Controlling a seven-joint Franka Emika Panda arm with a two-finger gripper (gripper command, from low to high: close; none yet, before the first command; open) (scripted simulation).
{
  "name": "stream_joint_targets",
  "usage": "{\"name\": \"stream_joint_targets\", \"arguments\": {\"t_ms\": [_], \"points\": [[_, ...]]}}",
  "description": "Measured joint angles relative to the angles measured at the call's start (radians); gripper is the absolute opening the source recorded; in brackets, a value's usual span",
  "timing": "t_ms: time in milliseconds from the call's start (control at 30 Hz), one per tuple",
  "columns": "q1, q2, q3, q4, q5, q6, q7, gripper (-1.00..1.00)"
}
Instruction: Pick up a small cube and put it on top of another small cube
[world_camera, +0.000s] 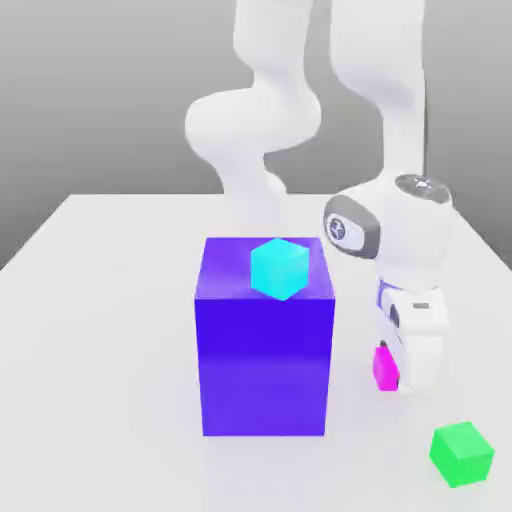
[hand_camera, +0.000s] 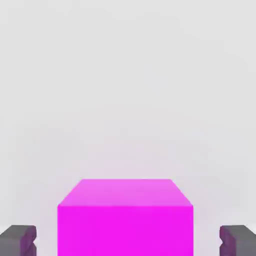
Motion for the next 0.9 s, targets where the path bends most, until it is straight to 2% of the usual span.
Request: {"name": "stream_joint_targets", "arguments": {"t_ms": [167,433,900], "points": [[0.002,-0.004,-0.003,-0.001,-0.005,-0.005,0.004,-1.0],[-0.017,-0.259,0.033,-0.04,0.059,-0.22,-0.039,-1.0],[-0.082,-0.097,-0.025,0.43,0.07,-0.528,0.119,-1.0]]}}
